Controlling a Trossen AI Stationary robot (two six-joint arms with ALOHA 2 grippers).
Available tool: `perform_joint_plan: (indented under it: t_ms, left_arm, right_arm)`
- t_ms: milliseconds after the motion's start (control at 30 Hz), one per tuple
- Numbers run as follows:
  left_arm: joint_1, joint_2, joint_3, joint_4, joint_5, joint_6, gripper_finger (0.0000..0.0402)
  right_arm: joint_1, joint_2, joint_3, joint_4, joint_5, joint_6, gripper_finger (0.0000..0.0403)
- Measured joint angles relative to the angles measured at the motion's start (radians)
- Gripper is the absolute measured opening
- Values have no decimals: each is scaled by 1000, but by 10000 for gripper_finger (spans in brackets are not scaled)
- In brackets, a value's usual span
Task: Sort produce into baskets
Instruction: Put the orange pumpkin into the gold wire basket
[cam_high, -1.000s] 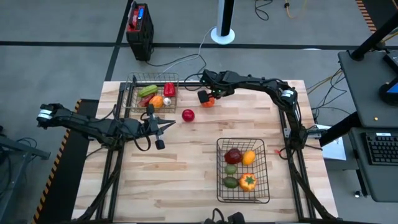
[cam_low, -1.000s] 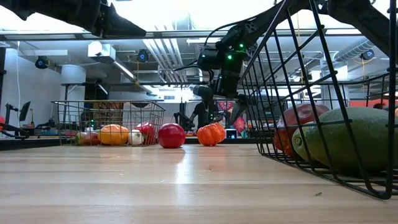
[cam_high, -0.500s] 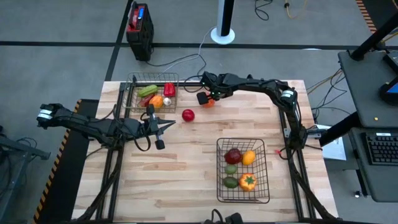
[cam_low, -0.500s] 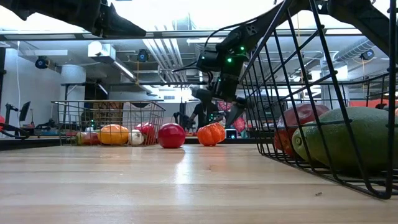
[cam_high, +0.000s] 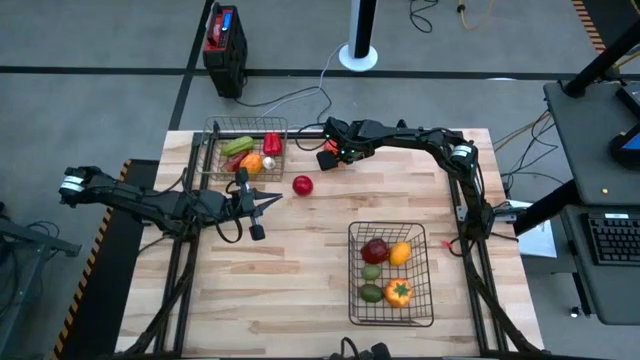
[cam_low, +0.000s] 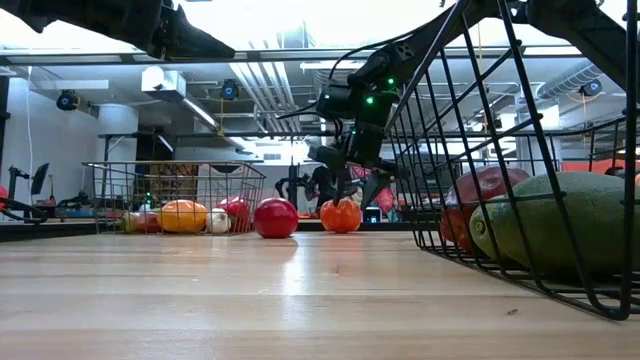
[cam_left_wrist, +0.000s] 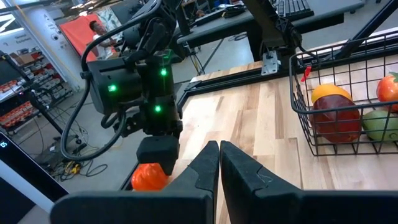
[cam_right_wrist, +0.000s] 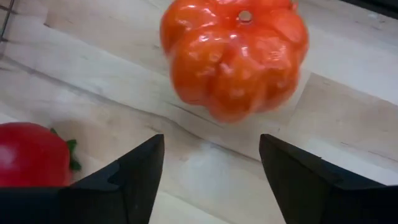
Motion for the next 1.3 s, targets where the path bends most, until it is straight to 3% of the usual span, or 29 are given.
perform_joint_plan:
  t_ms: [300, 467, 633, 867, 1300]
  left_arm:
    - [0, 0, 0, 0, 0, 0, 0]
    - [0, 0, 0, 0, 0, 0, 0]
    - [0, 0, 0, 0, 0, 17, 0]
    - [0, 0, 0, 2, 1, 22, 0]
    - [0, 0, 0, 5, 0, 23, 0]
  right_arm:
    - [0, -39, 55, -141, -9, 4, 214]
    - [-5, -38, 101, -97, 93, 9, 184]
    - [-32, -7, 103, -32, 175, 8, 118]
    - [-42, 28, 103, 7, 170, -28, 17]
    - [-17, 36, 100, -1, 160, -52, 12]
